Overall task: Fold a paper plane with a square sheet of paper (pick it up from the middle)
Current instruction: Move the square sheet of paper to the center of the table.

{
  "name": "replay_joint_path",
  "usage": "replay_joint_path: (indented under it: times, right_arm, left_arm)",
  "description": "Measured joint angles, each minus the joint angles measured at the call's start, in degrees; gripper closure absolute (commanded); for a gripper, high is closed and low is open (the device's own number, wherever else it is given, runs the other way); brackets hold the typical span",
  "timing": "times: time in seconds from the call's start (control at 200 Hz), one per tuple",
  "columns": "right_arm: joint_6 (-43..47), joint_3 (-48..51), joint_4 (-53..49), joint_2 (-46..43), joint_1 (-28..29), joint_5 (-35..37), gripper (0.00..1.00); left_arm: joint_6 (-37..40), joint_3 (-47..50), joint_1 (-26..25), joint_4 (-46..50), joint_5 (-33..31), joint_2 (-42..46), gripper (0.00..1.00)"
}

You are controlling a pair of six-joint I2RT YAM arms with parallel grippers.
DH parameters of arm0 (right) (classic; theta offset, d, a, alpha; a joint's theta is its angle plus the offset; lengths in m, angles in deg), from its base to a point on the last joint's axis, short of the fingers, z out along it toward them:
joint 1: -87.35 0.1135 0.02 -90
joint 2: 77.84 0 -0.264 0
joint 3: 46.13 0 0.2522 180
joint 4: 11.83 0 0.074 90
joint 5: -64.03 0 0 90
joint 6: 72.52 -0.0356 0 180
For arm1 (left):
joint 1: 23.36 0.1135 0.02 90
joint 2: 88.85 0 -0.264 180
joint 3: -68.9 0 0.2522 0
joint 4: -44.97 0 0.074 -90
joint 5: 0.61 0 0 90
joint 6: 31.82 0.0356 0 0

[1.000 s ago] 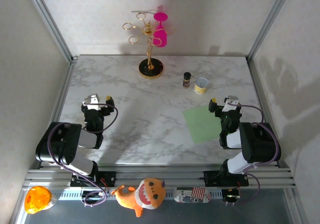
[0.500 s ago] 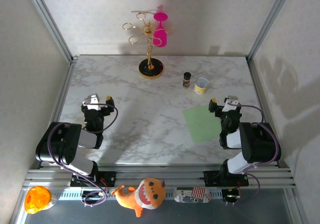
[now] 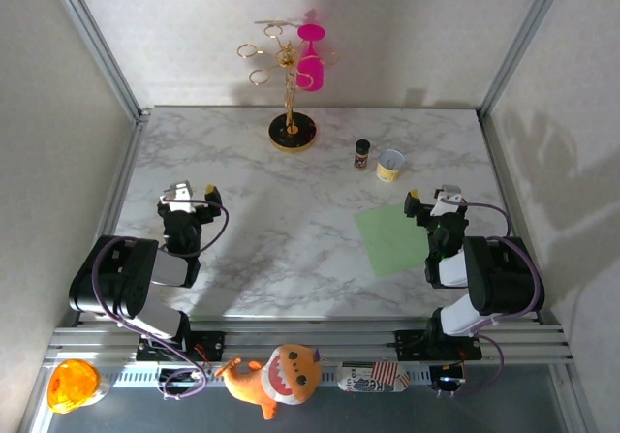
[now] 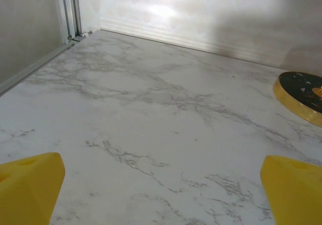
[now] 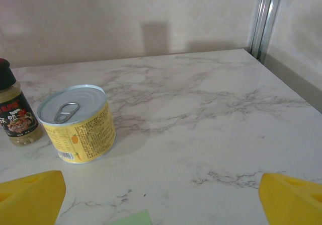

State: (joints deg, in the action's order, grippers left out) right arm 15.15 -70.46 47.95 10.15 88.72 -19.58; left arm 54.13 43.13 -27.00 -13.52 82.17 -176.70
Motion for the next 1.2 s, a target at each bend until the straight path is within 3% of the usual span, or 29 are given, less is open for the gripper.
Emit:
replay_joint_path:
  times: [0.396,0.491,0.616,0.741,0.856,0.996,1.202]
  right_arm:
    - [0.02,-0.48,-1.77,-0.81,0.0,0.63,0.01]
    - [-0.09,-4.42,-11.74,-6.19,0.48,2.05,0.01]
    - [-4.61,-17.25,-30.16,-13.14,1.51,4.04,0.01]
    - [-11.82,-29.38,-46.9,-14.14,2.03,4.48,0.01]
    - [-17.57,-33.88,-59.54,-13.14,2.91,1.64,0.01]
    - [-23.02,-33.92,-71.06,-11.23,5.4,-4.0,0.01]
    - [-28.76,-30.95,-77.29,-9.22,8.28,-8.09,0.05]
  left_arm:
    - [-0.04,0.0,0.0,0.02,-0.33,0.09,0.01]
    - [-0.15,-0.02,0.0,1.75,-1.66,2.47,0.01]
    - [-1.4,-1.92,0.0,9.51,-5.16,11.37,0.01]
    - [-5.86,-8.39,-0.02,20.13,-8.04,19.21,0.01]
    - [-12.52,-15.41,-0.22,31.58,-8.24,22.99,0.01]
    - [-21.33,-20.9,-0.28,42.07,-2.21,24.02,0.01]
    - [-31.76,-21.11,-0.98,48.57,9.03,23.28,0.01]
